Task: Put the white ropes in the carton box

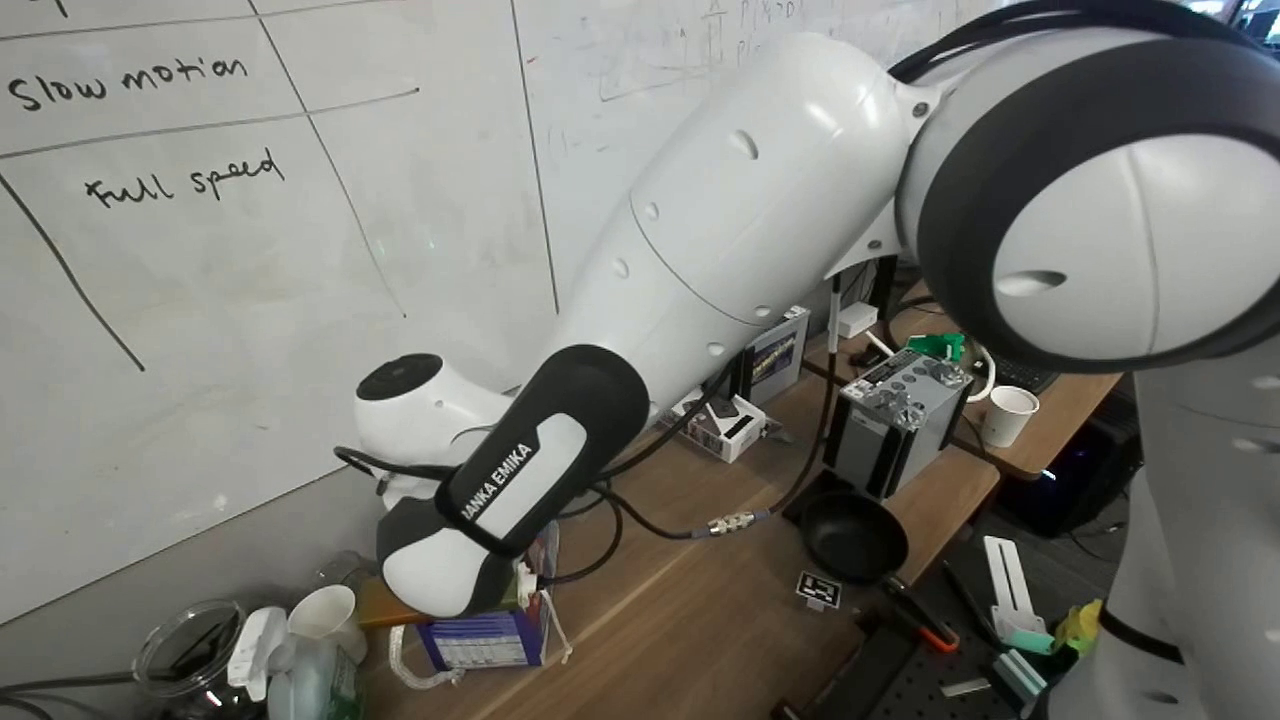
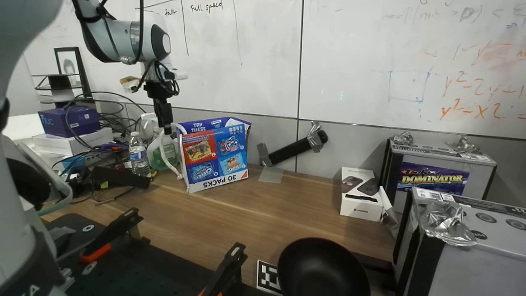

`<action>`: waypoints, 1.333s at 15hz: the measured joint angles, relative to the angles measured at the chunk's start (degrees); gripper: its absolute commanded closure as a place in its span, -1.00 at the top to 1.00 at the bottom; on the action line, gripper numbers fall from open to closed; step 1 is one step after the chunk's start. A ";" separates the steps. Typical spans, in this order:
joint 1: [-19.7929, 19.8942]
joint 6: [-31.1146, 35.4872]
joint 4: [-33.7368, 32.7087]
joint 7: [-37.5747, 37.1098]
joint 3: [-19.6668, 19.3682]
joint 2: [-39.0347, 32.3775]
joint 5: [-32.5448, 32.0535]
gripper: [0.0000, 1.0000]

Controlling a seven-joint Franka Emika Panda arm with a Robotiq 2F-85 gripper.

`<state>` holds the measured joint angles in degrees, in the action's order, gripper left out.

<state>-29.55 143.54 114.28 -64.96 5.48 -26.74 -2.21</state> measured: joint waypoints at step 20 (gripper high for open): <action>-9.96 12.77 0.77 -14.36 -3.72 -2.32 -13.15 1.00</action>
<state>-39.51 156.31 115.05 -79.32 1.75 -29.06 -15.36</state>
